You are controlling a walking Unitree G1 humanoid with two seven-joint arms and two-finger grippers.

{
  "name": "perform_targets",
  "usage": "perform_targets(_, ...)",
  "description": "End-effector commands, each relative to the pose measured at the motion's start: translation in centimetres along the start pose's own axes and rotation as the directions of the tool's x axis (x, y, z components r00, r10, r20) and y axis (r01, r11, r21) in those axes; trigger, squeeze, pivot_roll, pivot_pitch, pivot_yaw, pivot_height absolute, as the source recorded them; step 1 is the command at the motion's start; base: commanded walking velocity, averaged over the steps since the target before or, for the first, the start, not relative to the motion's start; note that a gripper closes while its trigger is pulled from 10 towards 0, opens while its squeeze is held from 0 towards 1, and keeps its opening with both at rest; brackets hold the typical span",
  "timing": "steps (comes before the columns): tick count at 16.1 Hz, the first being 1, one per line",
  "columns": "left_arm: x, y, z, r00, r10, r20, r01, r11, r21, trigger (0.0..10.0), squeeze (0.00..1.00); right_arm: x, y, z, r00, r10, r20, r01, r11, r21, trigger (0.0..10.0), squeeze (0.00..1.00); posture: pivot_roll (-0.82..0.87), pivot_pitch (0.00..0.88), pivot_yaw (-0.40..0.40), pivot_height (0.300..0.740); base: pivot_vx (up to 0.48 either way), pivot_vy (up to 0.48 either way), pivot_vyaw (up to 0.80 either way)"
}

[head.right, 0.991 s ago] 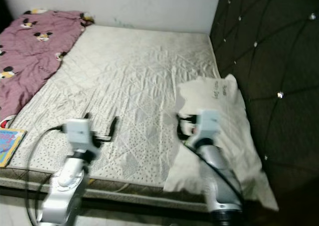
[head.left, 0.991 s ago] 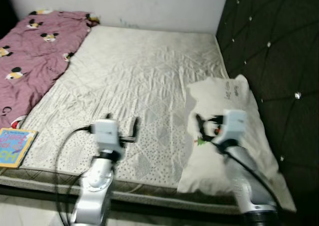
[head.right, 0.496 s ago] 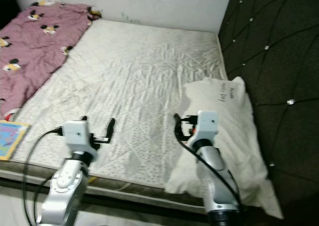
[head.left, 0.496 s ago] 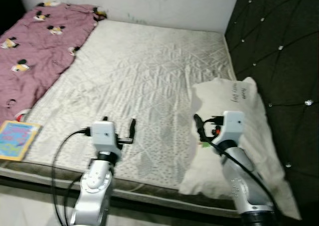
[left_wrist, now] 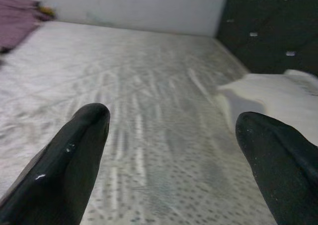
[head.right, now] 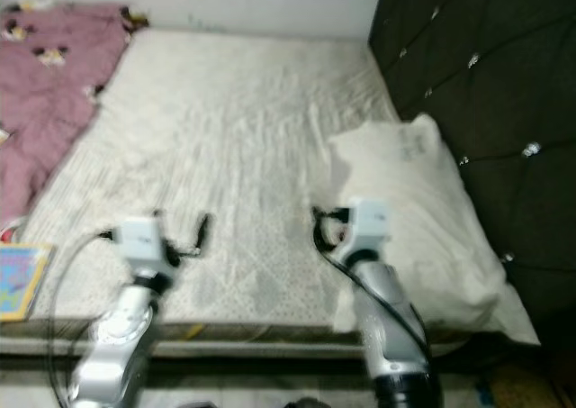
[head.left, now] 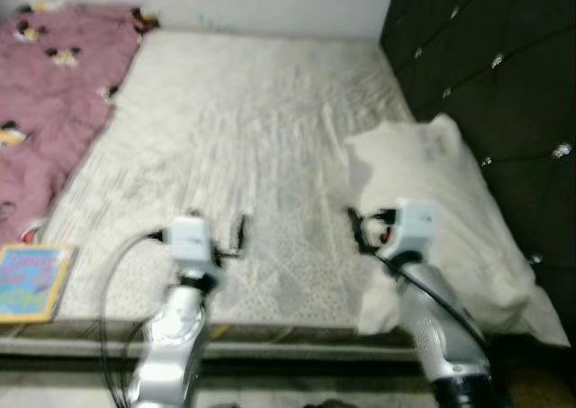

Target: Clean up the room

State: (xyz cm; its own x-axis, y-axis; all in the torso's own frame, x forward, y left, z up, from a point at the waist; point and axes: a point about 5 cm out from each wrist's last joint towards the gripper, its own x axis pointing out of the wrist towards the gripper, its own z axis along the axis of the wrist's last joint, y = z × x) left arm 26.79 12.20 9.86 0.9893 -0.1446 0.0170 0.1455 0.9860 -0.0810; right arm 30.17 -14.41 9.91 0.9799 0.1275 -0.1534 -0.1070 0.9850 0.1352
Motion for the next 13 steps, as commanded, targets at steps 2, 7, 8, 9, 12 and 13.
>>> perform_targets(2, 0.14, 0.22, 0.18, 1.0, 0.011, 0.004, -0.011, 1.0, 0.005, 10.0, 0.0, 0.3, 0.7, 0.3, 0.999, 0.037, 0.007, -0.037, 0.999, -0.002, 10.0, 0.0, -0.02, 0.101, -0.046, 0.74, 0.0, 0.48, 0.0)
perform_targets(7, 0.41, 0.31, 0.34, 1.0, 0.021, 0.012, -0.021, 1.0, 0.005, 10.0, 0.0, 0.52, 0.7, 0.43, 0.999, 0.041, 0.012, -0.041, 0.999, 0.003, 10.0, 0.0, -0.02, 0.099, -0.048, 0.74, 0.0, 0.48, 0.0)
perform_targets(8, 0.46, 0.34, 0.4, 1.0, 0.026, 0.015, -0.026, 1.0, 0.005, 10.0, 0.0, 0.57, 0.71, 0.48, 0.999, 0.041, 0.014, -0.041, 0.999, 0.003, 10.0, 0.0, -0.02, 0.101, -0.049, 0.74, 0.0, 0.48, 0.0)
perform_targets(9, 0.46, 0.38, 0.41, 0.999, 0.028, 0.015, -0.028, 1.0, 0.005, 10.0, 0.0, 0.59, 0.75, 0.46, 0.999, 0.041, 0.014, -0.041, 0.999, 0.004, 10.0, 0.0, -0.02, 0.1, -0.048, 0.74, 0.0, 0.48, 0.0)
perform_targets(12, 0.39, 0.33, 0.4, 1.0, 0.027, 0.015, -0.028, 1.0, 0.005, 10.0, 0.0, 0.58, 0.8, 0.38, 0.999, 0.04, 0.012, -0.04, 0.999, 0.006, 10.0, 0.0, -0.02, 0.101, -0.048, 0.74, 0.0, 0.48, 0.0)
perform_targets(13, 0.36, 0.35, 0.41, 0.999, 0.029, 0.015, -0.029, 1.0, 0.005, 10.0, 0.0, 0.56, 0.84, 0.39, 0.999, 0.042, 0.014, -0.042, 0.999, 0.005, 10.0, 0.0, -0.02, 0.102, -0.047, 0.74, 0.0, 0.48, 0.0)
